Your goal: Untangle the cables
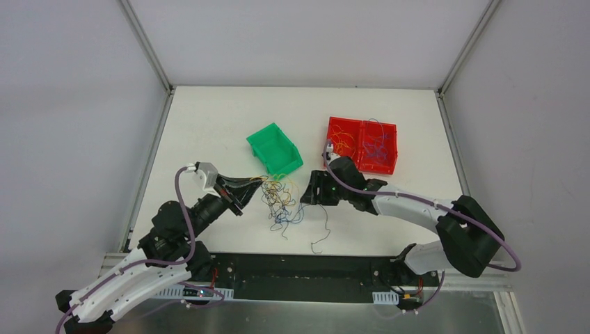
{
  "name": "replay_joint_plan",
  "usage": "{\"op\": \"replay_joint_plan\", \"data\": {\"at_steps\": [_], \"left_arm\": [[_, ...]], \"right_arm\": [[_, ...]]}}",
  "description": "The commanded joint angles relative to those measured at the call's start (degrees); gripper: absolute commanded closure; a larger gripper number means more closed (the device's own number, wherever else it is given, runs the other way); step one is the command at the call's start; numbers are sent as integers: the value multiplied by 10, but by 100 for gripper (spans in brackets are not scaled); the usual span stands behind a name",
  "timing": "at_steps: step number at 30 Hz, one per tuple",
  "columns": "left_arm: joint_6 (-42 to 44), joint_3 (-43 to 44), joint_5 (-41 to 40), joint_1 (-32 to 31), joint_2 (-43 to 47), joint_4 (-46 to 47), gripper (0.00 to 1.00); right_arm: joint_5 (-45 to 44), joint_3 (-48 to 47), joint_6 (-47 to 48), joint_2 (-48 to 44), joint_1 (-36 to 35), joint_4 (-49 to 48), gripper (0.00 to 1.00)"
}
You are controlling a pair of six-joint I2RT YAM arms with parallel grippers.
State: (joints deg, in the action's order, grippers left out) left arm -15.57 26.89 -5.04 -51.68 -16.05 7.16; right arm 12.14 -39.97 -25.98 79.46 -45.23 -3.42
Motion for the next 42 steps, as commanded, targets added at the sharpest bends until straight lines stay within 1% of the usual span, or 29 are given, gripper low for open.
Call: {"op": "replay_joint_plan", "data": {"at_steps": [1,8,13,17,22,24,26,28,29,31,33,36,37,39,42], "left_arm": [[16,11,-9,2,-8,43,100],[22,8,-16,2,-4,44,100],[24,7,-20,2,2,44,100],[25,7,-21,2,2,44,100],[25,6,-23,2,7,44,100],[25,6,-21,2,7,44,100],[25,6,-22,2,8,42,100],[25,5,-27,2,8,39,100],[24,4,-37,2,8,37,100],[17,-2,-71,3,10,35,100],[7,-7,-128,2,11,23,100],[-22,-6,-270,2,15,-21,100],[-33,-6,-336,3,17,-36,100],[-56,-5,-429,3,23,-66,100],[-124,-10,-581,2,35,-131,100]], "right_arm": [[-53,-5,-46,-17,-24,18,42],[-56,-34,-65,45,-61,23,45],[-75,-29,-72,41,-68,26,47],[-65,-24,-80,63,-71,5,59],[-56,-38,-81,97,-74,-5,69],[-56,-41,-82,105,-74,-8,75],[-53,-44,-82,104,-75,-7,83],[-57,-44,-79,91,-74,2,97],[-60,-42,-78,80,-74,8,100],[-68,-35,-75,48,-70,20,100],[-66,-24,-71,9,-59,31,100],[-45,-1,-68,-56,-22,57,100],[-29,6,-67,-85,-4,59,100],[4,17,-64,-127,38,77,100],[26,25,-68,-195,113,110,100]]}}
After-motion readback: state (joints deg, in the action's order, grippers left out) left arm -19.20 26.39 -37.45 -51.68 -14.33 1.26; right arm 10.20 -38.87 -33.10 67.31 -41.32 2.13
